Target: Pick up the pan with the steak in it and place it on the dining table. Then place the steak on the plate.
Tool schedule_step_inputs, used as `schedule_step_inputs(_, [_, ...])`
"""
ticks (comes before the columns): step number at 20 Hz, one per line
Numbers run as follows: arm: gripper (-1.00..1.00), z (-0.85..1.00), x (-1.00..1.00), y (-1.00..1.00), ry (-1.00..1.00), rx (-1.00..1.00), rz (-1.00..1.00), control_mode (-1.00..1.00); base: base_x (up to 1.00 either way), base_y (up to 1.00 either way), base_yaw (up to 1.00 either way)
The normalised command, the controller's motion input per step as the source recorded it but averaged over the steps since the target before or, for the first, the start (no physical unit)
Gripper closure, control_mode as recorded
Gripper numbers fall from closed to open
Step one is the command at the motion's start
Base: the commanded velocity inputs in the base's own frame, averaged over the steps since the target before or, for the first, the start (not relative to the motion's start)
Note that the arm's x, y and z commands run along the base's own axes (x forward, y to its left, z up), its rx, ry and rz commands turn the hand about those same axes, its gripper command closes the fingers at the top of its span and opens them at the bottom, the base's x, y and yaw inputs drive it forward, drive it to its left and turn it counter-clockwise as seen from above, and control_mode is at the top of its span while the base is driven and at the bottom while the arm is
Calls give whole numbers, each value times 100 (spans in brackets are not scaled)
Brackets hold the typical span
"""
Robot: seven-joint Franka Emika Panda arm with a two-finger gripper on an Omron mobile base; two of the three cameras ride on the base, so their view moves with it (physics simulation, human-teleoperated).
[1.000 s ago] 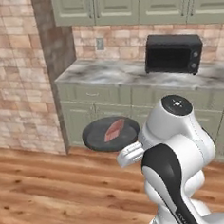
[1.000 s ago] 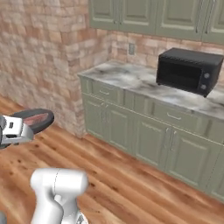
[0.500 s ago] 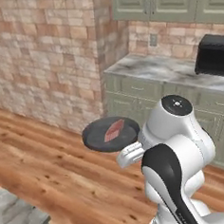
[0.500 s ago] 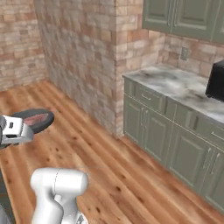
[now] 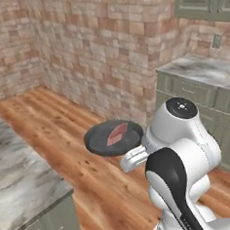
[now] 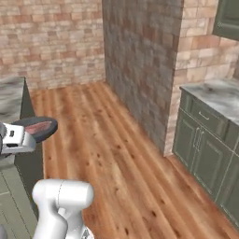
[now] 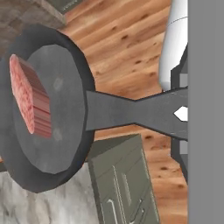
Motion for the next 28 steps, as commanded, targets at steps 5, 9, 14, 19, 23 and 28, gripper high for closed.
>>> schedule_step_inputs(5, [100,0,0,0,0,0,0,100,-13,0,49])
schedule_step_inputs(9, [100,0,0,0,0,0,0,100,-11,-3,44])
schedule_step_inputs(14, [100,0,0,0,0,0,0,100,-4,-1,15])
schedule_step_inputs(19, [100,0,0,0,0,0,0,100,0,0,1])
schedule_step_inputs(23, [100,0,0,0,0,0,0,100,-3,0,15])
schedule_step_inputs(28, [100,0,0,0,0,0,0,100,-14,-6,36])
